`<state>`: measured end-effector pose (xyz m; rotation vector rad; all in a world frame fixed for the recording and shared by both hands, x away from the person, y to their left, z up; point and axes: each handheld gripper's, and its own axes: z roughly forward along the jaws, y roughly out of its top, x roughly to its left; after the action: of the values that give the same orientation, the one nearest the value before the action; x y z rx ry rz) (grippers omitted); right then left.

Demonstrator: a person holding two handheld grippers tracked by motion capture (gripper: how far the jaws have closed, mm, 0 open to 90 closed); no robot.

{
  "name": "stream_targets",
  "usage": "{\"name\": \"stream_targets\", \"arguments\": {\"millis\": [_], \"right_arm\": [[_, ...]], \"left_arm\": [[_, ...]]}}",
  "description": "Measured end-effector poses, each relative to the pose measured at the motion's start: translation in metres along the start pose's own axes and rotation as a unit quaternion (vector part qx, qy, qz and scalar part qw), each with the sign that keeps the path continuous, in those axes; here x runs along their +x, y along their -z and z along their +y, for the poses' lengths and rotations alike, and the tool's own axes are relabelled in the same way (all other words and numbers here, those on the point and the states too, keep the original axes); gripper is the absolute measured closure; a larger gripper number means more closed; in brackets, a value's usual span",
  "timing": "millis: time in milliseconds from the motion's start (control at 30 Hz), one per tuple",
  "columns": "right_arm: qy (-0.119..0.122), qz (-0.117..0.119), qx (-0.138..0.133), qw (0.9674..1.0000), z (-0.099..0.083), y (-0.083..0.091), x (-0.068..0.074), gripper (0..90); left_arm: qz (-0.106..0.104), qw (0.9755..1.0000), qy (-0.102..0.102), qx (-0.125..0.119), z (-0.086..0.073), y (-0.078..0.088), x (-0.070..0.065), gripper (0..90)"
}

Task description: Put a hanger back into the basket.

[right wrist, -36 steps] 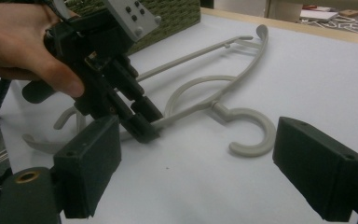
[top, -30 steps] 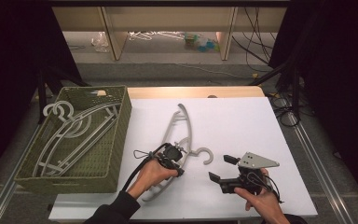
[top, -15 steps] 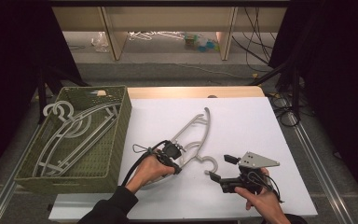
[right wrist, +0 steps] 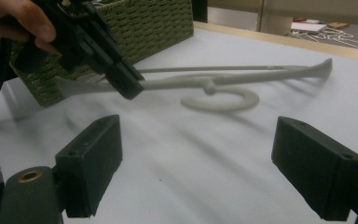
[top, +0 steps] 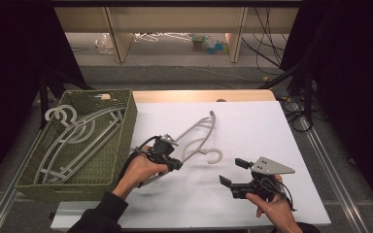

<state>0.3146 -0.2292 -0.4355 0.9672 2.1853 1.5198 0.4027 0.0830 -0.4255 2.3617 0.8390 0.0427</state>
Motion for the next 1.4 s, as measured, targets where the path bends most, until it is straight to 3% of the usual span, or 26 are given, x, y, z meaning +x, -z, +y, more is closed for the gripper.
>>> {"name": "stream_targets", "arguments": {"millis": [100, 133, 167, 200, 267, 333, 367, 400, 467, 567, 700, 733, 767, 900, 933, 1000, 1033, 1067, 1100, 1133, 1167, 1200, 1233, 1333, 1400], "right_arm": [[-0.002, 0.003, -0.002, 1.0, 0.0, -0.001, 0.001, 17.2], [0.004, -0.005, 0.012, 0.9999, 0.001, 0.002, 0.0, 17.2], [0.004, -0.001, 0.003, 1.0, 0.0, 0.0, 0.0, 17.2], [0.001, 0.0, 0.003, 1.0, 0.0, 0.0, 0.0, 17.2], [-0.003, 0.004, 0.002, 1.0, 0.0, 0.0, 0.0, 17.2], [-0.002, 0.003, 0.0, 1.0, 0.0, -0.001, 0.0, 17.2], [0.0, 0.002, 0.002, 1.0, 0.0, 0.0, 0.0, 17.2], [0.006, 0.0, -0.01, 0.9999, 0.0, -0.002, -0.001, 17.2], [0.004, 0.001, -0.009, 1.0, 0.0, -0.002, -0.001, 17.1], [0.005, -0.001, -0.001, 1.0, 0.0, 0.0, -0.001, 17.2], [0.002, 0.003, -0.009, 1.0, 0.0, -0.003, 0.0, 17.2], [-0.001, 0.004, -0.006, 1.0, 0.0, -0.002, 0.0, 17.2], [0.001, 0.002, -0.008, 1.0, 0.0, -0.002, -0.001, 17.2], [-0.006, 0.002, 0.002, 1.0, 0.0, -0.001, -0.001, 17.3], [0.0, 0.0, -0.001, 1.0, 0.0, -0.001, -0.002, 17.2], [-0.003, 0.001, 0.0, 1.0, 0.0, -0.001, -0.002, 17.3], [-0.008, 0.002, 0.003, 1.0, 0.0, -0.001, -0.001, 17.3], [-0.008, 0.002, 0.003, 1.0, 0.0, -0.001, -0.001, 17.3], [-0.005, 0.002, 0.002, 1.0, 0.0, -0.001, -0.001, 17.3], [-0.006, 0.002, 0.002, 1.0, 0.0, -0.001, -0.001, 17.3], [-0.006, 0.003, 0.002, 1.0, 0.0, -0.001, -0.001, 17.2], [0.0, 0.002, -0.008, 1.0, 0.0, -0.002, -0.002, 17.2], [-0.002, 0.003, -0.012, 0.9999, -0.001, -0.003, -0.002, 17.3], [-0.001, 0.004, -0.011, 0.9999, -0.001, -0.003, -0.002, 17.2], [0.0, 0.004, -0.011, 0.9999, -0.001, -0.004, -0.002, 17.2]], "left_arm": [[0.01, 0.9998, -0.01, -0.015, -0.002, 0.009, 0.003, 81.3], [0.012, 0.9996, -0.009, -0.023, -0.003, 0.011, 0.003, 81.3], [0.01, 0.9996, -0.007, -0.025, -0.004, 0.014, 0.003, 81.3], [0.009, 0.9986, 0.013, -0.051, -0.005, 0.016, 0.002, 81.3], [0.008, 0.9975, 0.024, -0.066, -0.006, 0.02, 0.005, 81.2], [-0.001, 0.9934, 0.056, -0.1, -0.005, 0.023, 0.005, 81.3], [-0.001, 0.9934, 0.056, -0.1, -0.005, 0.023, 0.005, 81.2], [-0.01, 0.9909, 0.07, -0.115, -0.005, 0.025, 0.006, 81.3], [-0.009, 0.9902, 0.073, -0.119, -0.004, 0.028, 0.007, 81.3], [-0.019, 0.9859, 0.086, -0.142, -0.003, 0.036, 0.009, 81.3], [-0.023, 0.9839, 0.088, -0.154, -0.002, 0.042, 0.008, 81.4], [-0.034, 0.9801, 0.1, -0.168, -0.002, 0.047, 0.012, 81.5], [-0.043, 0.9741, 0.138, -0.174, -0.002, 0.049, 0.009, 81.5], [-0.053, 0.9698, 0.152, -0.183, -0.003, 0.054, 0.013, 81.6], [-0.059, 0.9669, 0.164, -0.186, -0.003, 0.056, 0.013, 81.5], [-0.063, 0.9647, 0.17, -0.191, -0.004, 0.058, 0.013, 81.6], [-0.066, 0.962, 0.177, -0.197, -0.004, 0.061, 0.013, 81.6], [-0.066, 0.962, 0.177, -0.197, -0.004, 0.061, 0.013, 81.6], [-0.076, 0.957, 0.185, -0.209, -0.005, 0.068, 0.014, 81.6], [-0.083, 0.9606, 0.151, -0.218, -0.006, 0.07, 0.019, 81.6], [-0.077, 0.9615, 0.146, -0.22, -0.007, 0.074, 0.019, 81.6], [-0.07, 0.9568, 0.182, -0.215, -0.007, 0.08, 0.014, 81.7], [-0.073, 0.9527, 0.201, -0.216, -0.008, 0.084, 0.011, 81.7], [-0.07, 0.9488, 0.208, -0.227, -0.008, 0.097, 0.012, 81.7], [-0.064, 0.9498, 0.192, -0.238, -0.009, 0.109, 0.016, 81.7]]}}
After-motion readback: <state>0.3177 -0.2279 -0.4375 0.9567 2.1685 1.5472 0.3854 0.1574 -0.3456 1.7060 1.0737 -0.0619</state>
